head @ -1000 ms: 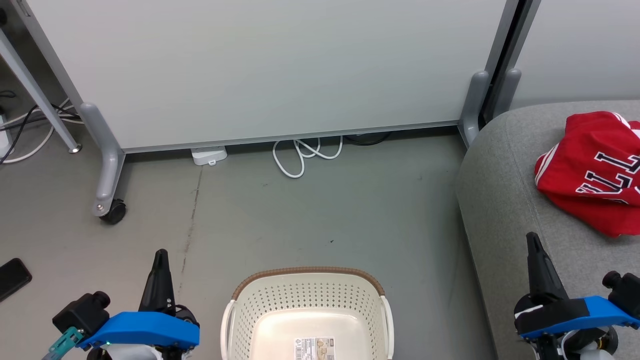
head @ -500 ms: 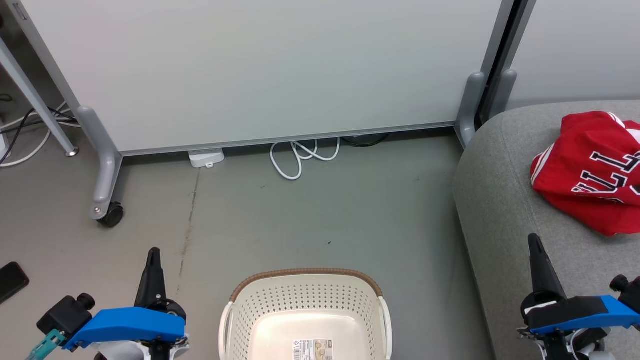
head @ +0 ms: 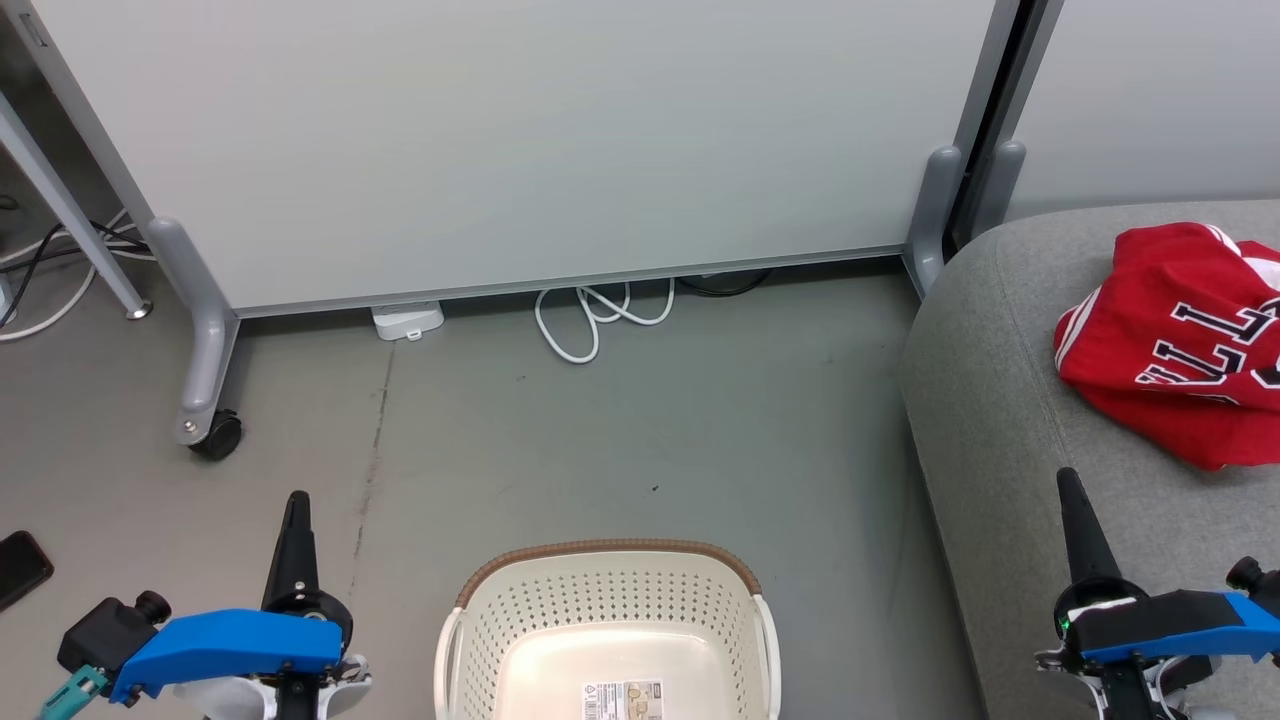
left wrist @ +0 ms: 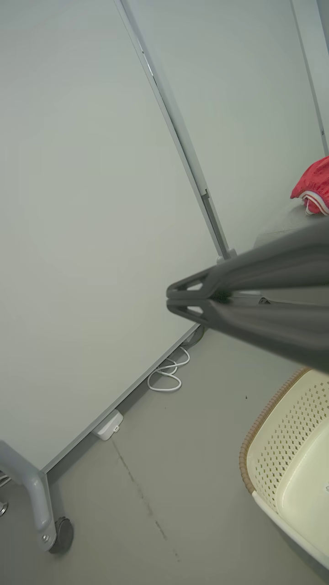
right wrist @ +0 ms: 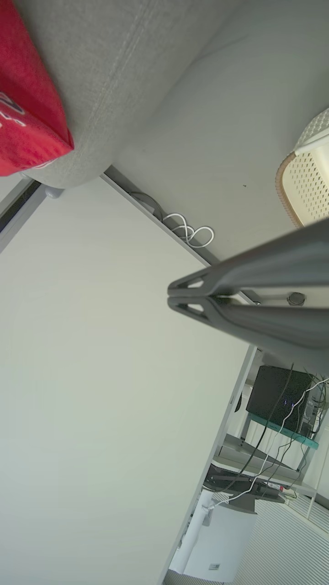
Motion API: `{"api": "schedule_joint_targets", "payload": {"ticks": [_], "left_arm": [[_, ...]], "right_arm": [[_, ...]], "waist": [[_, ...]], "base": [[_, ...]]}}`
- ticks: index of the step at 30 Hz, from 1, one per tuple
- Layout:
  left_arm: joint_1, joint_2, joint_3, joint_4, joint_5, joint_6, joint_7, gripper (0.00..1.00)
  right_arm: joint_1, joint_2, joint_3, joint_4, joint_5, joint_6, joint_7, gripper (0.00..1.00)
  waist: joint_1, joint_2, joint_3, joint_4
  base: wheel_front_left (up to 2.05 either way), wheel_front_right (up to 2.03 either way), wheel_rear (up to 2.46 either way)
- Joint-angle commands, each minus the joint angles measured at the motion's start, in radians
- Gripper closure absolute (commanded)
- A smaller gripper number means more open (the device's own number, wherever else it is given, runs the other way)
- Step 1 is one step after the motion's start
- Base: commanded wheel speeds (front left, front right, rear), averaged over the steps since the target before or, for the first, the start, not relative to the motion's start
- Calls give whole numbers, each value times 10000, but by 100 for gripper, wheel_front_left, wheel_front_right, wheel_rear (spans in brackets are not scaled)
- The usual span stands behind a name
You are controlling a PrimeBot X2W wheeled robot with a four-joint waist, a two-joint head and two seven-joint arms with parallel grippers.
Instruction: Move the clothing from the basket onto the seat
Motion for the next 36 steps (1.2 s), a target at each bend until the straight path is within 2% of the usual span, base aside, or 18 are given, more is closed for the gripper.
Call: {"api": "schedule_joint_targets", "payload": {"ticks": [1,36], "left_arm": [[-256,14,57,-129,-265,-80,60,100],[-347,14,460,-278,-3454,-132,877,100]], "right_arm": [[-190,-45,-23,-141,302,5,88,100],[-218,-53,-103,-169,3572,6,906,100]], "waist": [[0,0,-4,-7],[0,0,-111,-183]], "base": [[0,0,0],[0,0,0]]}}
